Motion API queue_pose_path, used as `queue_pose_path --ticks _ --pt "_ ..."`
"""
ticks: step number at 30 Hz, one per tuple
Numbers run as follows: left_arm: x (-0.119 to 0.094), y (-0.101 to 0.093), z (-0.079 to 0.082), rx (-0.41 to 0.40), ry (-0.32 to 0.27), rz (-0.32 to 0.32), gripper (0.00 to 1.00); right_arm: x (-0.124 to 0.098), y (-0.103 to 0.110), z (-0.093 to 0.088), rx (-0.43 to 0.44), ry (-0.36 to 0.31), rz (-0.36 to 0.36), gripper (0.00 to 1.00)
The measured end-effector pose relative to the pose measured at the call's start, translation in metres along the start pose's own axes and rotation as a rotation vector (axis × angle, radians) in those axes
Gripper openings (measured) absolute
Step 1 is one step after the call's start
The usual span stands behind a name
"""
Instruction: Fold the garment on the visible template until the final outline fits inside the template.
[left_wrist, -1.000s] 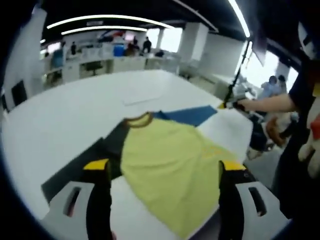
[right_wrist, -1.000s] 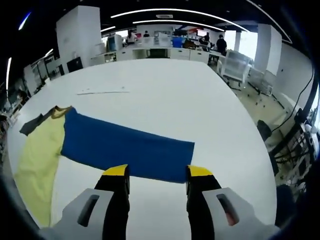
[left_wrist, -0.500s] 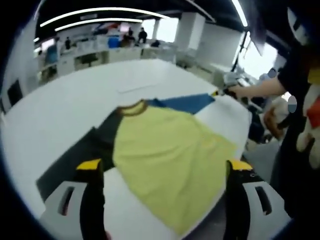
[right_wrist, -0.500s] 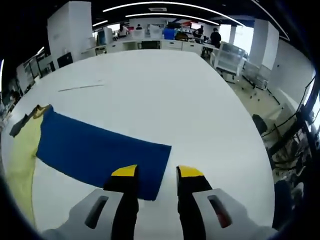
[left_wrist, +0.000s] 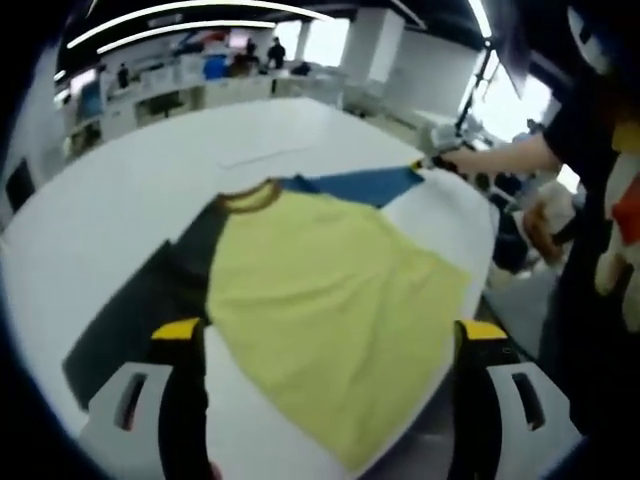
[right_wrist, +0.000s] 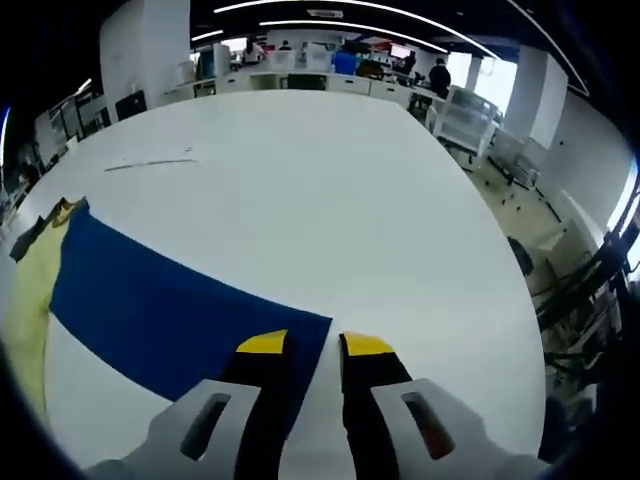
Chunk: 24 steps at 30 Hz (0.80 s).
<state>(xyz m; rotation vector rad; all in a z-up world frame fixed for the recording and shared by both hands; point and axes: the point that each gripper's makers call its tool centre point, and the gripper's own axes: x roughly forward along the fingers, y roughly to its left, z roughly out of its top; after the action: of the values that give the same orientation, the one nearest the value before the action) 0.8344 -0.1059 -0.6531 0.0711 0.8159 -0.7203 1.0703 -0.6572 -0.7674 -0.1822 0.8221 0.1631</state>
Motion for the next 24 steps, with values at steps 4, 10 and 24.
queue_pose_path --ticks 4,10,24 --pt "0.001 -0.002 -0.002 0.004 0.013 -0.007 0.99 0.001 0.000 0.002 -0.005 0.005 -0.002 0.16" --pt "0.002 -0.003 -0.002 -0.002 0.012 -0.010 0.99 0.005 -0.002 0.002 0.103 -0.006 0.013 0.12" --pt "0.006 -0.006 -0.005 -0.005 0.022 -0.017 0.97 0.021 -0.032 0.004 0.194 -0.034 -0.001 0.02"
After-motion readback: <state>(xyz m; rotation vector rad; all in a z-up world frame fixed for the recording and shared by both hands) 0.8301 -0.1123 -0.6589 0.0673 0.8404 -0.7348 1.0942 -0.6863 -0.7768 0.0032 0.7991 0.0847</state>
